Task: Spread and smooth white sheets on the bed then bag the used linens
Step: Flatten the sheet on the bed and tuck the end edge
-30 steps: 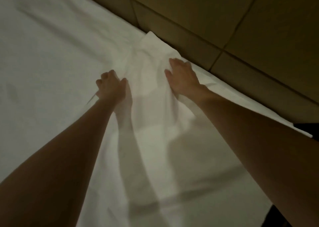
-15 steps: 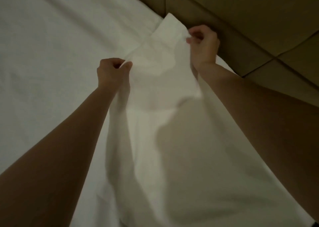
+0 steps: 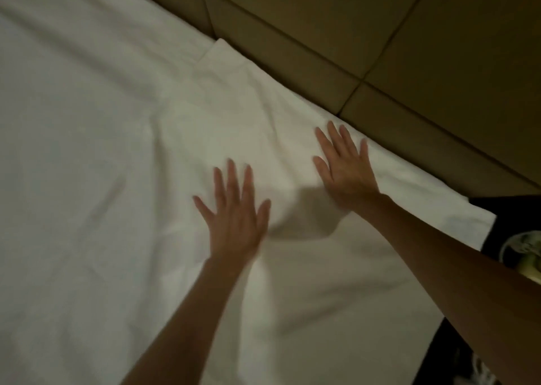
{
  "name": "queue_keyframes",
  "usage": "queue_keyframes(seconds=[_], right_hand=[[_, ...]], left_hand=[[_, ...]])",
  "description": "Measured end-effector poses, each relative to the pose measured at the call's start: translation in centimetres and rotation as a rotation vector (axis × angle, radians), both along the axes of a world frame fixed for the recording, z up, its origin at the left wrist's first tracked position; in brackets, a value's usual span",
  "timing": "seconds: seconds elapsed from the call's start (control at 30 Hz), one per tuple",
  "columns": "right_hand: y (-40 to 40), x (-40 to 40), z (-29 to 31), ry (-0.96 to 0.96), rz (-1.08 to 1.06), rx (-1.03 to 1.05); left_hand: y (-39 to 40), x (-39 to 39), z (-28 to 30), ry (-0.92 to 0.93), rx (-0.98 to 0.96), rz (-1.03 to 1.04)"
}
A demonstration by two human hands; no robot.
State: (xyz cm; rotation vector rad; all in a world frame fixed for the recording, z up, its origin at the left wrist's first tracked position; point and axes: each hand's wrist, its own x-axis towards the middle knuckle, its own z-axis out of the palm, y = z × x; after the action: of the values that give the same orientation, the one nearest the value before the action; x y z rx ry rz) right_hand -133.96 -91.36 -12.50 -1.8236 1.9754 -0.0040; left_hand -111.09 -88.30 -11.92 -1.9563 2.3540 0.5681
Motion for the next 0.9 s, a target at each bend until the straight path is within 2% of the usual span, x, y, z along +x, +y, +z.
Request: queue_keyframes(seconds=[0.17, 0.37, 0.47, 0.57, 0.67, 0.9], right_hand=[[7.7, -6.3, 1.0, 0.08, -0.15, 0.073], [14.3, -10.8, 1.4, 0.07, -0.398, 0.115], [16.2, -12.0, 1.2, -0.06, -0.692, -0.024], [17.4, -12.5, 1.1, -0.337, -1.087, -0.215], [18.2, -12.8, 0.9, -0.527, -1.417, -0.256], [17.3, -16.0, 2.6, -0.698, -1.511, -0.375]], left_hand=[[9.7, -7.5, 0.2, 0.012, 0.056, -0.143], [14.1, -13.0, 0.4, -0.024, 0.077, -0.236], [14.9, -14.3, -0.2, -0.037, 0.047, -0.27], [15.5, -15.1, -0.5, -0.068, 0.039, -0.261], [16.0, -15.6, -0.9, -0.081, 0.018, -0.233], [15.7, -16.5, -0.4, 0.011, 0.027, -0.228]])
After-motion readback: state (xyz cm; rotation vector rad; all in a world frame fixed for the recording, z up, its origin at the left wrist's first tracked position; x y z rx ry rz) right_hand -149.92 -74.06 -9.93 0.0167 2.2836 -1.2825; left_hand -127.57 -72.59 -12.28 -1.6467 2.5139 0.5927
